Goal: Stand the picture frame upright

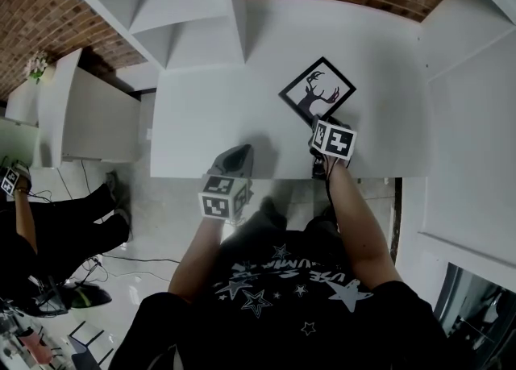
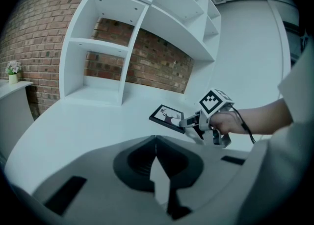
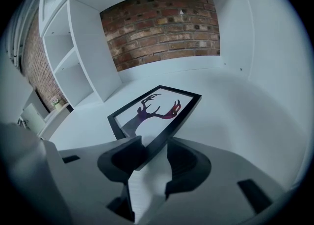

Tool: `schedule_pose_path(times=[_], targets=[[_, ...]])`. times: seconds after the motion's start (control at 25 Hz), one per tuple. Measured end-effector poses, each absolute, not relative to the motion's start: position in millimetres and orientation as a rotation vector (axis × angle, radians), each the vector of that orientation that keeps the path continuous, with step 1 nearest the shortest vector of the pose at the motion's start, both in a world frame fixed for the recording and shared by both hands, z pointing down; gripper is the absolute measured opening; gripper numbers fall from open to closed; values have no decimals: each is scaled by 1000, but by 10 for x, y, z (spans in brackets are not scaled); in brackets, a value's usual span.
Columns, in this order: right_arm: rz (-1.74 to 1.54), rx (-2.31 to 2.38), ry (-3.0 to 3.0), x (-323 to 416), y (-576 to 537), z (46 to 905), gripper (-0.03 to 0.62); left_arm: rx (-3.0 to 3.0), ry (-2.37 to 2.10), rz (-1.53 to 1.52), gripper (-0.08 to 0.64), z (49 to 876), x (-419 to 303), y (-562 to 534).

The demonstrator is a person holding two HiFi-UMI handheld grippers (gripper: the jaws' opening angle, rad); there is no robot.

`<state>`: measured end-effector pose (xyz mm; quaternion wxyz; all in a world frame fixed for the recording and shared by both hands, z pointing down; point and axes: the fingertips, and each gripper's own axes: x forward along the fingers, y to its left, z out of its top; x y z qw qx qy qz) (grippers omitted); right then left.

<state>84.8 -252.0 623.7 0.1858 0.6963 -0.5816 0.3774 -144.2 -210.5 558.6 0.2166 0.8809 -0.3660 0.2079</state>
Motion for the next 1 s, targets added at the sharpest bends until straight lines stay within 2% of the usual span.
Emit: schedule_pose_path(times=[1.0], targets=[[1106,1728,-1797,1297,-1872,6274,116,2409,-1078,609,17,5586,-909,-1626]])
